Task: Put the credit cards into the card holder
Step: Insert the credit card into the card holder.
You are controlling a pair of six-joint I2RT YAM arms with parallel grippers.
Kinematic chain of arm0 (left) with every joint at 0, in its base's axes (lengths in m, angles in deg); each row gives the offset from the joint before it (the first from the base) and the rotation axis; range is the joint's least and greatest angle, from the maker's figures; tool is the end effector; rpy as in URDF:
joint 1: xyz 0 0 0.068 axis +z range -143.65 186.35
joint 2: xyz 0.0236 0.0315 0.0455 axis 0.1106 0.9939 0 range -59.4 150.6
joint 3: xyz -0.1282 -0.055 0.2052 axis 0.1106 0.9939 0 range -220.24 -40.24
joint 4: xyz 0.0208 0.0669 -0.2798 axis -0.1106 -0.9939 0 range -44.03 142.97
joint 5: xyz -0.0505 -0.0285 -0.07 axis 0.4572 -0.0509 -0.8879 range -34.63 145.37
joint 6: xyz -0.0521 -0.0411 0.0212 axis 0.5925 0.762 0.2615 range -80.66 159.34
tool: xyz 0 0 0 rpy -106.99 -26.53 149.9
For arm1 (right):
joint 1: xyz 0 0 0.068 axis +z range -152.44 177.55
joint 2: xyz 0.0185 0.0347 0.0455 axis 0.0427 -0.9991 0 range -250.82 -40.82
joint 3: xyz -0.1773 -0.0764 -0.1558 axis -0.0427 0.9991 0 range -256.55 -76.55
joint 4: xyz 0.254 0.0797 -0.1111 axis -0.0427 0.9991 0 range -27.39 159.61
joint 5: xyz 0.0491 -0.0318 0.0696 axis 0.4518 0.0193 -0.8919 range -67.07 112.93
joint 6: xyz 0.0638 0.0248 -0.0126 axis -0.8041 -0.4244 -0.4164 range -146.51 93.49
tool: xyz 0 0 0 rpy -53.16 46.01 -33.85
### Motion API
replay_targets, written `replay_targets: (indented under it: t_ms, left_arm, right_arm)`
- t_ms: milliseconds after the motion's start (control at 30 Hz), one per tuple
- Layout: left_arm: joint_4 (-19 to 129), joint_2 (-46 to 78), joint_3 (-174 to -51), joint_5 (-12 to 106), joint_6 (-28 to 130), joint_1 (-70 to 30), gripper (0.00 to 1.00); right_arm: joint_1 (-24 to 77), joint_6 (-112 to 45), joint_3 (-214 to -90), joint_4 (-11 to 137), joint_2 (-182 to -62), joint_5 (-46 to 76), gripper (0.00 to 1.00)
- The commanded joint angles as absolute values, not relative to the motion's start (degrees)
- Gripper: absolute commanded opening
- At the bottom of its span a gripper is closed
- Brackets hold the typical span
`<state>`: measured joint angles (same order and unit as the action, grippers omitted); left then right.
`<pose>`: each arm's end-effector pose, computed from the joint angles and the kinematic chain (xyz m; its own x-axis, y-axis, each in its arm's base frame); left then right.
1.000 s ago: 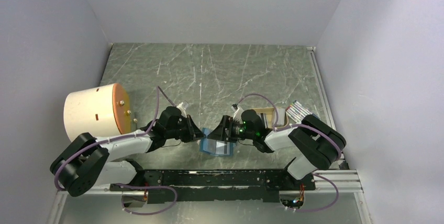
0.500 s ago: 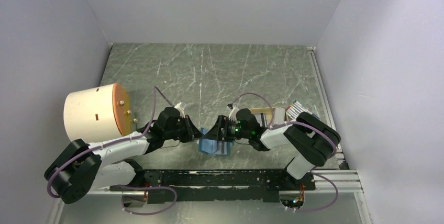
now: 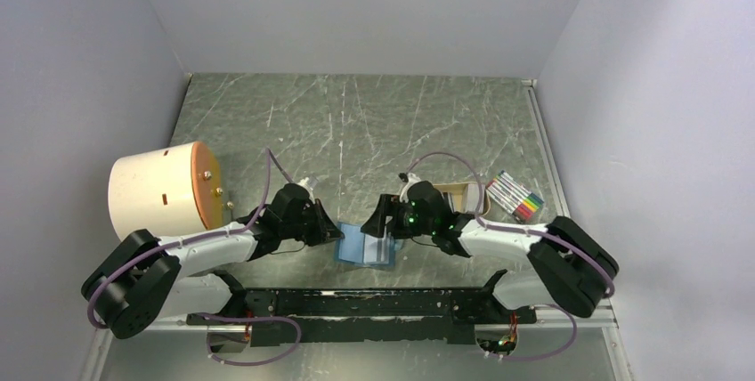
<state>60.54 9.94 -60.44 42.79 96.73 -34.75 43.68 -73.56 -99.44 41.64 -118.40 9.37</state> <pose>0.1854 -0.1782 0.0830 -0.9134 -0.2941 -0.2815 -0.0091 0.7061 -0.7081 0.1866 0.2133 0.0860 -0.8740 0.1175 -0.4715 -0.2881 0.6562 0.6975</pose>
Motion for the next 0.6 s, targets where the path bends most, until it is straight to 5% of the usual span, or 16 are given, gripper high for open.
replay_targets:
  t_ms: [0,233,567]
  left_arm:
    - [59.28,10.15,-60.71,44.84,95.31,-35.28,0.09]
    - [61.59,11.85,-60.91,42.91,93.73,-35.30,0.09]
    - [62.53,12.63,-62.04,38.65,90.17,-35.22,0.09]
  right_arm:
    - [42.56,-68.70,-105.12,60.33,-112.08,17.01,0.78]
    - [40.70,-64.16,-117.08,83.80,-104.22,34.13,0.81]
    - [34.43,-62.58,-132.06,111.27,-109.09,63.70,0.84]
